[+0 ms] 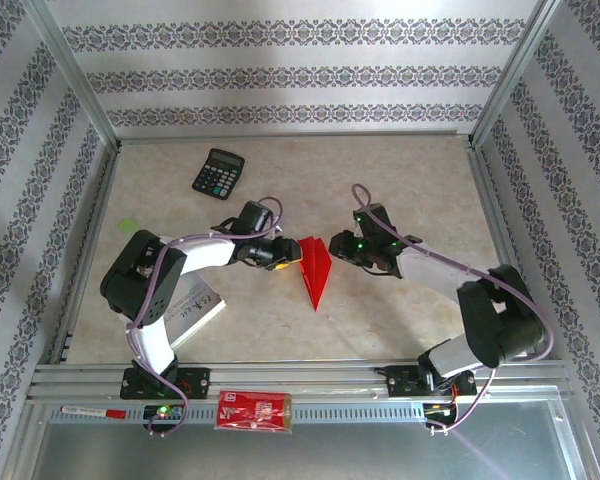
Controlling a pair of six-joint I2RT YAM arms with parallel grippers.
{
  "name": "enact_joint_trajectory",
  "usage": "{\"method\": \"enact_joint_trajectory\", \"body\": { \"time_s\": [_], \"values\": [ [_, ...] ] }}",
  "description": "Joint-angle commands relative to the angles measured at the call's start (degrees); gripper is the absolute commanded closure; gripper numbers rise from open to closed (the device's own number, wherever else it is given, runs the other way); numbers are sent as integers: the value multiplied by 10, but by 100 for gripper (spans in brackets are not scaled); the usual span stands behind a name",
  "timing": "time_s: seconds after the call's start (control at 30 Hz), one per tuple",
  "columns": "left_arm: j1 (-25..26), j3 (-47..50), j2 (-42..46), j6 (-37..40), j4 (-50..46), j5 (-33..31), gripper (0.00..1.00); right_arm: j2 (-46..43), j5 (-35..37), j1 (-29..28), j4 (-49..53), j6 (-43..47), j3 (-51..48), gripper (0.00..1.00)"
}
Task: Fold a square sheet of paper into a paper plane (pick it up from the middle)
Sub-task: Turn over a paper plane at the center of the table, then reset both arms
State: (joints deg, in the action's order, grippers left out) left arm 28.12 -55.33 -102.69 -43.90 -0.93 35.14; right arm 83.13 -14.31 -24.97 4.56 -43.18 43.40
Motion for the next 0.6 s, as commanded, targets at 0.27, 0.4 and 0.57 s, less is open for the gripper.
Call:
{"method": "enact_joint_trajectory", "body": {
  "time_s": [0.27,0.4,0.57],
  "values": [
    [-136,30,168,89,-31,-84,31,-92,304,48,178,216,96,34],
    [-175,34,249,179,-73,-258,16,-90,444,68,147,279,97,14],
    [-213,71,288,306,-15,-471,0,-57,506,120,38,332,52,2]
  ]
}}
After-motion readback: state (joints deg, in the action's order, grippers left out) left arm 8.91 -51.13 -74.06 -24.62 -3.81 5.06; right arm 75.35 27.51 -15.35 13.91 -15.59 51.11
